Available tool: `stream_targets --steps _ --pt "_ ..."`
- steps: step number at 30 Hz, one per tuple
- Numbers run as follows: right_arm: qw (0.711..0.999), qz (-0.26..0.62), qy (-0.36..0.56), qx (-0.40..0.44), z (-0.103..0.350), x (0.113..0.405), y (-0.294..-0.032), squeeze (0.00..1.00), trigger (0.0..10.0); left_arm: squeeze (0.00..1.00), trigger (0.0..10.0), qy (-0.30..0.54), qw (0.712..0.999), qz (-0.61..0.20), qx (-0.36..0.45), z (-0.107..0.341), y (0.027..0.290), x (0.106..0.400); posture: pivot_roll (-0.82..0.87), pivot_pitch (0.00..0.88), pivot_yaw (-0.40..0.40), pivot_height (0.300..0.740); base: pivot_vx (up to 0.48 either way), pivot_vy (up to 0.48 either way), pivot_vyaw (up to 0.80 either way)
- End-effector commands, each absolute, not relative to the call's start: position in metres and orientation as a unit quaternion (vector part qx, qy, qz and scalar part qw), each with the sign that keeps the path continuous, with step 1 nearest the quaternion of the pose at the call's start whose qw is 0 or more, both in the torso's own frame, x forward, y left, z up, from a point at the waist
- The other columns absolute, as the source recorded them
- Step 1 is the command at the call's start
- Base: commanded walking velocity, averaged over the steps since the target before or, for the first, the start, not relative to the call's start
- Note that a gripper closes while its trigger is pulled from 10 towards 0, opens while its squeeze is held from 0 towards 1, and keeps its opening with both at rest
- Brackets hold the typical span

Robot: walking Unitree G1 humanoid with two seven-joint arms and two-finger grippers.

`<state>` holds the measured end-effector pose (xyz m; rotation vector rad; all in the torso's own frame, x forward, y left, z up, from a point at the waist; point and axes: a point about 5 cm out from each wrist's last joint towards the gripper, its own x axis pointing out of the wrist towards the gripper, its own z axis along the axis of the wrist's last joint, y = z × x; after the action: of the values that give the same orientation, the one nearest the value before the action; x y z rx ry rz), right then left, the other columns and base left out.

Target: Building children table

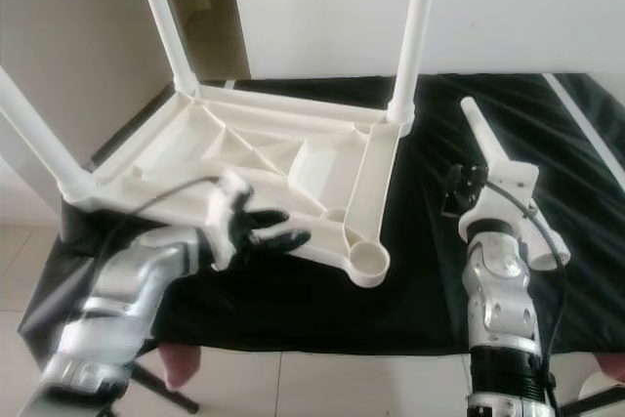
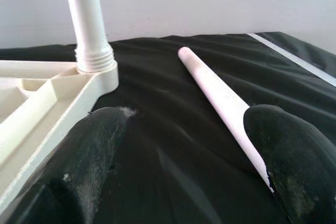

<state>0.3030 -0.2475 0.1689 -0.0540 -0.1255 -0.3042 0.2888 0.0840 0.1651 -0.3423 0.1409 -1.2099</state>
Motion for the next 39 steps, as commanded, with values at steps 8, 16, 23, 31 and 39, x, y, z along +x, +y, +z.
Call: stream_targets --steps 8,16,23,31,39 --pt "0.986 -0.156 -0.061 -0.021 0.167 0.304 -0.249 0.00 10.0 0.00 10.0 0.013 0.823 -0.533 -0.193 0.179 0.066 0.289 0.00 0.000 0.036 0.740 0.000 0.000 0.00" --pt "0.968 -0.240 -0.058 -0.050 0.164 0.296 -0.265 0.00 10.0 0.00 10.0 -0.013 0.876 -0.477 -0.067 0.177 0.038 0.287 -0.01 0.000 0.028 0.740 0.000 0.000 0.00" --pt "0.959 -0.270 -0.054 -0.062 0.164 0.293 -0.274 0.00 10.0 0.00 10.0 -0.036 0.893 -0.438 -0.091 0.185 0.035 0.294 -0.01 0.000 0.028 0.740 0.000 0.000 0.00" --pt "0.941 -0.322 -0.065 -0.083 0.171 0.281 -0.289 0.00 10.0 0.00 10.0 -0.048 0.901 -0.430 -0.045 0.191 0.035 0.303 -0.04 0.000 0.028 0.740 0.000 0.000 0.00" --pt "0.926 -0.365 -0.043 -0.085 0.161 0.261 -0.305 0.00 10.0 0.00 10.0 -0.045 0.896 -0.440 -0.031 0.191 0.032 0.299 -0.04 0.000 0.037 0.740 0.000 0.000 0.00"
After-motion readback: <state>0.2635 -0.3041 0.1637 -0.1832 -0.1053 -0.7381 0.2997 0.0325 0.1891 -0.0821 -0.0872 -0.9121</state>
